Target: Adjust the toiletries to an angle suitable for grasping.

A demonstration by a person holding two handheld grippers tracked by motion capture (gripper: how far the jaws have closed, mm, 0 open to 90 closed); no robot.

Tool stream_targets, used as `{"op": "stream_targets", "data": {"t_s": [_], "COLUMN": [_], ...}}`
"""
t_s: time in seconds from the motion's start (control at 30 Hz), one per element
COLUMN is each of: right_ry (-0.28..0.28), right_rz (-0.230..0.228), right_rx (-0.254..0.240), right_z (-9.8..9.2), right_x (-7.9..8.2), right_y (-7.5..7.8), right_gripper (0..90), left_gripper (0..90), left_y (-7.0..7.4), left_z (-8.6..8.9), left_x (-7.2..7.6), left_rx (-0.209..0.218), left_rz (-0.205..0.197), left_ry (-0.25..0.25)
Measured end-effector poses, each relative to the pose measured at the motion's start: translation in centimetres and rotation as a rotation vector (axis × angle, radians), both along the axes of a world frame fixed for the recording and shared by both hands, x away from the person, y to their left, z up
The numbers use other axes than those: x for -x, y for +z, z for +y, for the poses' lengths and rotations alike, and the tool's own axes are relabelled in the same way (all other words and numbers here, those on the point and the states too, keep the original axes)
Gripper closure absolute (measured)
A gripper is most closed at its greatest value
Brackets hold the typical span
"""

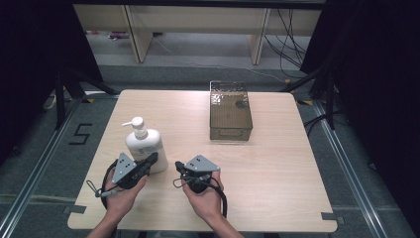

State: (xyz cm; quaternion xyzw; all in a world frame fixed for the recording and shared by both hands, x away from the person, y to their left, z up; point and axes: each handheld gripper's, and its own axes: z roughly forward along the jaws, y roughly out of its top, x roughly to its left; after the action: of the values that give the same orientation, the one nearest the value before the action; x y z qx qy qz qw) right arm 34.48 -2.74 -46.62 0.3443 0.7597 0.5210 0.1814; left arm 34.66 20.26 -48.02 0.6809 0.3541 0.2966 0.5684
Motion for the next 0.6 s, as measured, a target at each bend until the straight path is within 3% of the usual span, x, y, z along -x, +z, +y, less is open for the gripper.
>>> {"op": "stream_targets", "data": {"t_s": [0.07, 0.1, 0.13, 0.2, 0.27, 0.3, 0.33, 0.37, 0.4, 0.5, 0.6], "right_ry": [-0.002, -0.019, -0.003, -0.012, -0.012, -0.012, -0.018, -0.018, -0.025, -0.044, -0.068], "right_rz": [-0.004, 0.027, -0.012, -0.012, -0.054, -0.054, -0.082, -0.082, -0.116, -0.158, -0.161], "right_rx": [-0.002, -0.017, -0.023, -0.028, -0.062, -0.062, -0.067, -0.067, -0.068, -0.086, -0.108], "right_z": [0.0, 0.2, 0.1, 0.2, 1.0, 1.0, 1.6, 1.6, 2.6, 3.7, 4.6], "right_x": [0.0, 0.3, -0.1, 0.1, 0.0, 0.0, -0.1, -0.1, -0.3, -0.4, -0.5], "right_y": [0.0, 0.2, 0.2, 0.9, 2.3, 2.3, 3.0, 3.0, 3.9, 4.8, 5.7], "right_gripper": [90.0, 90.0, 90.0, 88.7, 85.8, 85.8, 83.2, 83.2, 79.3, 73.2, 67.3], "left_gripper": [89.8, 89.7, 89.5, 87.1, 84.0, 84.0, 80.0, 77.3, 73.0, 64.7, 57.0], "left_y": [0.0, 0.1, 0.1, -0.3, -1.2, -1.5, -2.4, -2.4, -2.9, -3.6, -3.9], "left_z": [0.2, 0.4, 1.0, 2.3, 4.3, 5.0, 6.4, 6.4, 7.0, 7.8, 7.8], "left_x": [0.4, 0.9, 1.7, 2.8, 4.0, 4.3, 4.9, 4.9, 4.9, 4.8, 4.4], "left_rx": [0.009, 0.007, -0.008, -0.003, 0.026, 0.034, 0.05, 0.05, 0.056, 0.07, 0.062], "left_rz": [-0.019, -0.032, -0.035, -0.035, -0.007, -0.005, 0.014, 0.014, 0.011, 0.023, 0.017], "left_ry": [-0.032, -0.049, -0.055, -0.034, 0.02, 0.033, 0.069, 0.069, 0.087, 0.118, 0.137]}}
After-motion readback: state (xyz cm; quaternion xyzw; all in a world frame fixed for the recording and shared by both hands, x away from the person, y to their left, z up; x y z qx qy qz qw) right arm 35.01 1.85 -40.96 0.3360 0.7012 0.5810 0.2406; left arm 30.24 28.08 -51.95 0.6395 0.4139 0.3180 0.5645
